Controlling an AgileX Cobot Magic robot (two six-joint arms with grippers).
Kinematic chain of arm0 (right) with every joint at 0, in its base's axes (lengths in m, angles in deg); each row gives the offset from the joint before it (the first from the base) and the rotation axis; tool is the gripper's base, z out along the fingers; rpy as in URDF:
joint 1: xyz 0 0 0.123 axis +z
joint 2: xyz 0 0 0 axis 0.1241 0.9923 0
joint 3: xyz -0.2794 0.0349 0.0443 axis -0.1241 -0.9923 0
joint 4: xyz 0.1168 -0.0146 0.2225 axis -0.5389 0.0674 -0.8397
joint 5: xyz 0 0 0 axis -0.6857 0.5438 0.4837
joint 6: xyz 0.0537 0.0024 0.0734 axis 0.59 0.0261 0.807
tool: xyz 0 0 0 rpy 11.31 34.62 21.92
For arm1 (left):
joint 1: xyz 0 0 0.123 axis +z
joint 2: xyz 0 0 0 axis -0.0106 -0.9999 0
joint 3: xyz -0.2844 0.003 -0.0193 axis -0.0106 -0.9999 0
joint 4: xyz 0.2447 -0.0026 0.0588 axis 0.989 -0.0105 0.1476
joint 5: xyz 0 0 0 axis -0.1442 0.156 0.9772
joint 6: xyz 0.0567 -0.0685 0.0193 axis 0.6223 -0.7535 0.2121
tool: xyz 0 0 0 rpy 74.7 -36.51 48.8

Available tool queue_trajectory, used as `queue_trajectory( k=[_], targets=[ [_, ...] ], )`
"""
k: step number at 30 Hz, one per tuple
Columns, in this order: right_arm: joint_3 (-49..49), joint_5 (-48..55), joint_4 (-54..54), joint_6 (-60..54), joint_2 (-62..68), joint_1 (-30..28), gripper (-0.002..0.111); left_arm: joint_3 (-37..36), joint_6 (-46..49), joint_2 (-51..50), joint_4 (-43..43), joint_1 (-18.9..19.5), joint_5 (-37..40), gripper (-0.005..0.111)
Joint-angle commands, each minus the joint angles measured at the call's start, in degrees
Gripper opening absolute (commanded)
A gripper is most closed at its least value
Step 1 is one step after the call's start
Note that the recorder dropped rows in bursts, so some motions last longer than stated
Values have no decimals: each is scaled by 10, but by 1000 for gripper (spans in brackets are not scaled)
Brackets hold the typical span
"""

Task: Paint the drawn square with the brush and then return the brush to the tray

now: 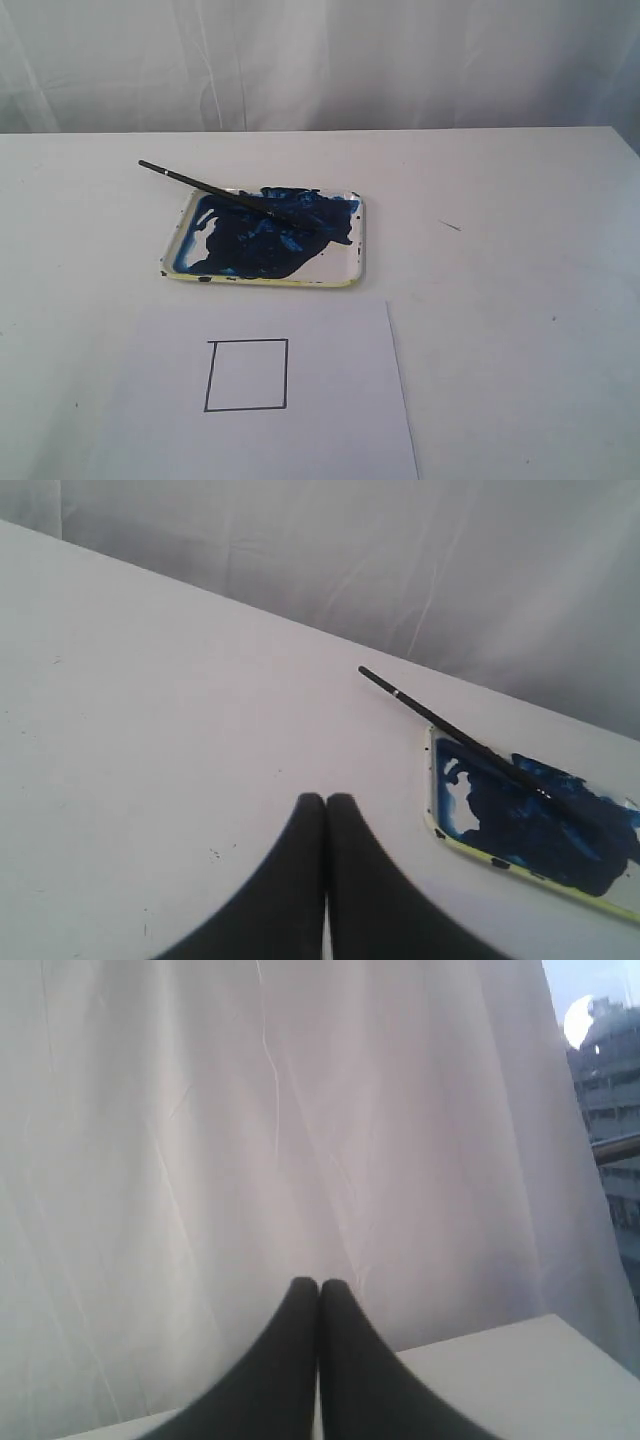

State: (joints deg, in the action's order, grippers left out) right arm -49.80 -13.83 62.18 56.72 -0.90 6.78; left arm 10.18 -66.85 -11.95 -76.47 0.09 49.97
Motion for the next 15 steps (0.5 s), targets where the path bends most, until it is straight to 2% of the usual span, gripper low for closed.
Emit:
queue_trajectory(
  k=[1, 8, 15],
  targets=[
    [78, 97, 3, 22, -3, -2, 0, 70, -15, 3, -5, -2, 83, 0],
    [188, 187, 3, 11, 5, -2, 0, 206, 31, -39, -5, -2, 213, 0],
    [289, 259, 3, -62, 111, -2, 0, 332, 93, -144, -5, -2, 334, 0]
  ],
)
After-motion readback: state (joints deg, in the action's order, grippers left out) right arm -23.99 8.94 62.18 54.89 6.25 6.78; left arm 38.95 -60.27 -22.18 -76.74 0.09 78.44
